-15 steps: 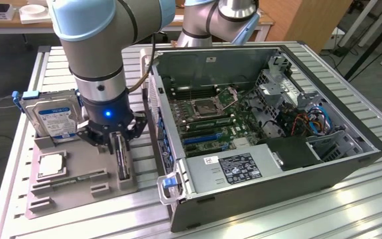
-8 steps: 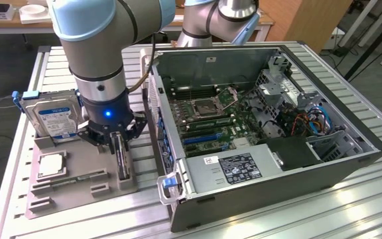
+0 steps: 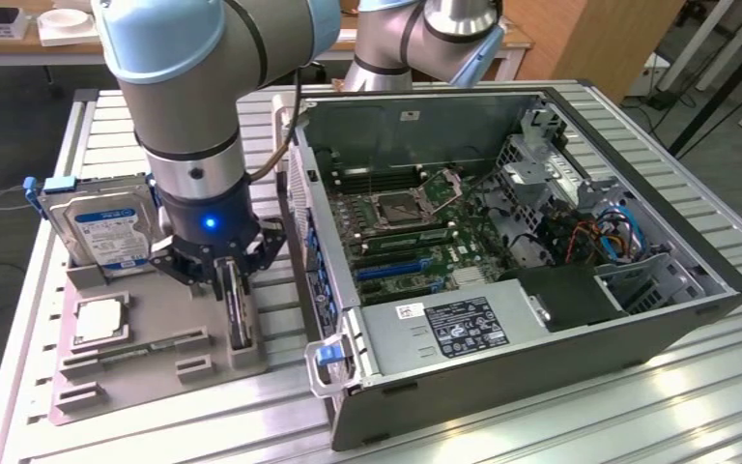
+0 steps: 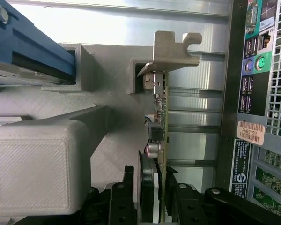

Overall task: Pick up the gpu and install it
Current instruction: 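Pick up the gpu and move the gpu toward the slot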

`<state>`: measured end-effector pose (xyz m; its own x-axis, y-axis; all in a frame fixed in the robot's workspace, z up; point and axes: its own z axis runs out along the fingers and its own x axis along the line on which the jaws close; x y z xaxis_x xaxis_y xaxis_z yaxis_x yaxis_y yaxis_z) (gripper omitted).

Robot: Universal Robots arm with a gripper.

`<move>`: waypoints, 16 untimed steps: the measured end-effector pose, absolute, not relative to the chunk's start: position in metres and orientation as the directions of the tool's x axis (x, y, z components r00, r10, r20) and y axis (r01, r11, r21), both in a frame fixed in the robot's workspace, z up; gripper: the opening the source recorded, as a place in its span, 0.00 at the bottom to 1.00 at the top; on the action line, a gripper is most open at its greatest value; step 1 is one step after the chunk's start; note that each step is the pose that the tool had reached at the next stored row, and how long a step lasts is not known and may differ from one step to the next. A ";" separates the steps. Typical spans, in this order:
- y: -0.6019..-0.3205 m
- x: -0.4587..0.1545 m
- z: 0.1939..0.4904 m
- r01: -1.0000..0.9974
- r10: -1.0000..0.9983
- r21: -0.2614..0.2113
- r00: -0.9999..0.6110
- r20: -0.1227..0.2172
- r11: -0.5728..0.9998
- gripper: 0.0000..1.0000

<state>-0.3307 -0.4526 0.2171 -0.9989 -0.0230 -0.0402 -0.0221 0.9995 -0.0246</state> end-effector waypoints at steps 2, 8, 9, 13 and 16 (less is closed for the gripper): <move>-0.453 -0.331 0.216 -0.022 -0.023 -0.024 -0.999 -0.041 0.999 0.37; -0.453 -0.331 0.215 -0.022 -0.023 -0.024 -0.999 -0.040 0.999 0.37; -0.453 -0.331 0.215 -0.022 -0.023 -0.024 -0.999 -0.041 0.999 0.37; -0.453 -0.331 0.215 -0.022 -0.023 -0.024 -0.999 -0.040 0.999 0.37; -0.452 -0.331 0.215 -0.022 -0.023 -0.024 -0.999 -0.041 0.999 0.37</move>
<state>-0.3306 -0.4524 0.2152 -0.9989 -0.0230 -0.0405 -0.0221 0.9995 -0.0243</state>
